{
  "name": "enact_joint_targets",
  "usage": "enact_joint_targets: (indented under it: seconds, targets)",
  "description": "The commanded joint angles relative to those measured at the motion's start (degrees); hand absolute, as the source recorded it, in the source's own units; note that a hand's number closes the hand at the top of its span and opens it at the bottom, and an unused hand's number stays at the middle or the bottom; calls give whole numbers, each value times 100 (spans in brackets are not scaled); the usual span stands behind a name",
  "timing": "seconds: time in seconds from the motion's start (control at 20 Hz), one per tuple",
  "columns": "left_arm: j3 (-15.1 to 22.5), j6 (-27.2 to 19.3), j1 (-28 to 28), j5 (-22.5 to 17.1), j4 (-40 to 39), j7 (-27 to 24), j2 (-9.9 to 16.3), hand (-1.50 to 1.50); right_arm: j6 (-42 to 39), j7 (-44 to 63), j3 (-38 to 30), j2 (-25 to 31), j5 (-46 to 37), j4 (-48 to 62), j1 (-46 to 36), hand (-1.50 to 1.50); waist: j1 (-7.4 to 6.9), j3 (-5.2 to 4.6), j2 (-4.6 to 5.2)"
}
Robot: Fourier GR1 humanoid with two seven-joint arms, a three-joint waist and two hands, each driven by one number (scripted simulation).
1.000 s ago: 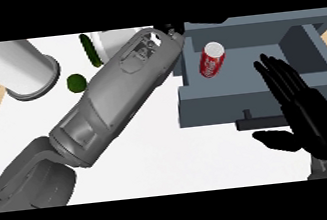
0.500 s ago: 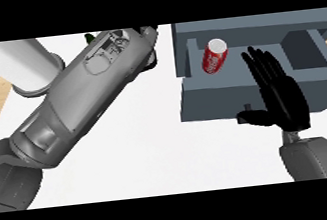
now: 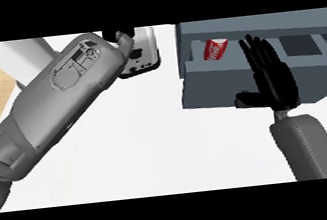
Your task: Pick up the can, place it into the drawer and close the drawer
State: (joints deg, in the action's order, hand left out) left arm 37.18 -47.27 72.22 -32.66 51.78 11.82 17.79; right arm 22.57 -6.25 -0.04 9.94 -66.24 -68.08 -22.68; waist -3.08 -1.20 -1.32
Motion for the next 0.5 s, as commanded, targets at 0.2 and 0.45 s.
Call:
enact_joint_targets:
  seconds: [0.2, 0.45]
  targets:
    - [-2, 1, -367, 110, 766, 432, 467, -150, 833, 103, -497, -125, -230, 1953, -1167, -150, -129, 132, 178]
    - [5, 93, -1024, 202, 1422, 435, 877, -150, 1264, 173, -717, -186, -328, 2829, -1866, -150, -140, 128, 182]
